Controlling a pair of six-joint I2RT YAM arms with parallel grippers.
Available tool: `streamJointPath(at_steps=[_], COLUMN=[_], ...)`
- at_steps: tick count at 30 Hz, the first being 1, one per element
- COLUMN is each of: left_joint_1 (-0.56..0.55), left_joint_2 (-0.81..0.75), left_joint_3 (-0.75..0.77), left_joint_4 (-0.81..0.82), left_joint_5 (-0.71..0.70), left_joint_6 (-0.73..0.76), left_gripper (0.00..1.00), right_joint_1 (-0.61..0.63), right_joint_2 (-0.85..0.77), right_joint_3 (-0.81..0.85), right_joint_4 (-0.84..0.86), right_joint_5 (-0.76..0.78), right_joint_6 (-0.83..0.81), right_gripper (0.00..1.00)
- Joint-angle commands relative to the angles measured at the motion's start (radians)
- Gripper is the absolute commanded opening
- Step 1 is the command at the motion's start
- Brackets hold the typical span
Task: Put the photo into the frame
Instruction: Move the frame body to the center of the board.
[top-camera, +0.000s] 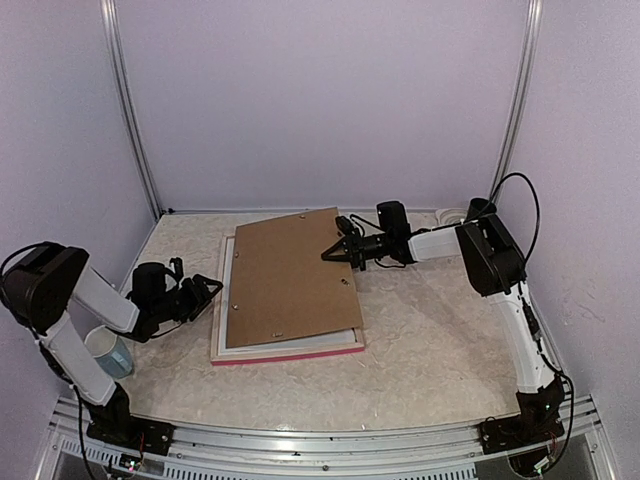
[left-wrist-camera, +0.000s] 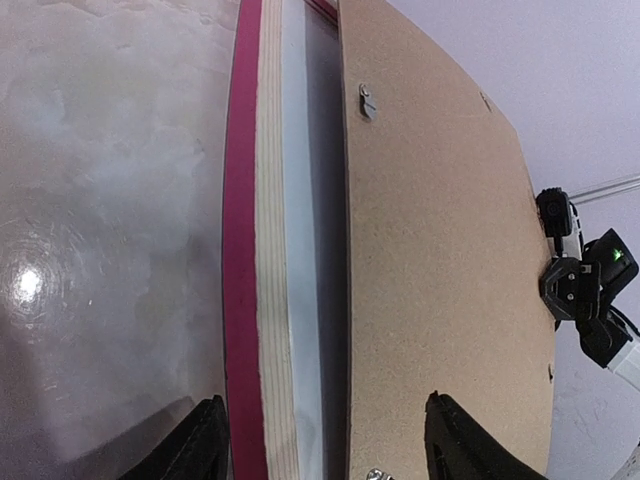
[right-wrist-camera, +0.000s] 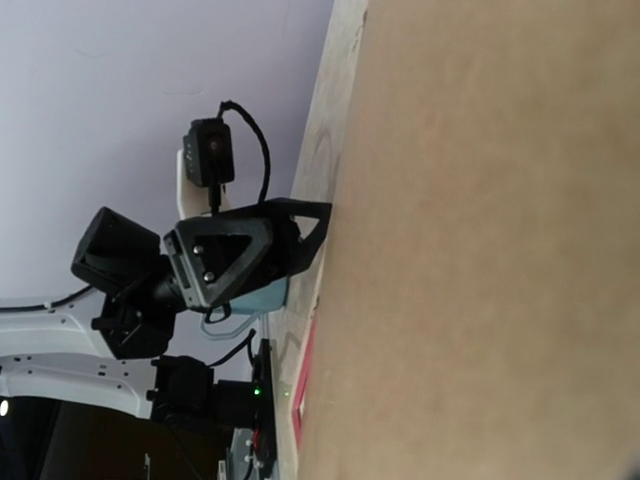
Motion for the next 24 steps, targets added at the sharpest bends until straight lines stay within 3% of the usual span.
streamJointPath(at_steps=[1, 8, 13, 24], left_joint_1=[0.001, 0.0, -0.015, -0.084], left_joint_2=[0.052, 0.109, 0.144, 0.17], left_joint_3=[0.046, 0.069, 0.085, 0.122], left_joint_4=[0.037, 0.05, 0.055, 0.003], left_joint_5=[0.041, 0.072, 0.088, 0.045], left_joint_6=[0.035, 0.038, 0.043, 0.076], left_gripper=[0.63, 0.44, 0.36, 0.32], right_joint_1=[0.014, 0.021, 0.023, 0.022], right_joint_2=[0.032, 0.019, 0.017, -0.005], right_joint_3=[0.067, 0.042, 0.022, -0.078], right_joint_4=[-0.002, -0.028, -0.057, -0.046], right_joint_5=[-0.029, -0.042, -0.046, -0.044], right_joint_6=[-0.016, -0.046, -0.082, -0.095], right_gripper=[0.0, 0.0, 0.0, 0.0])
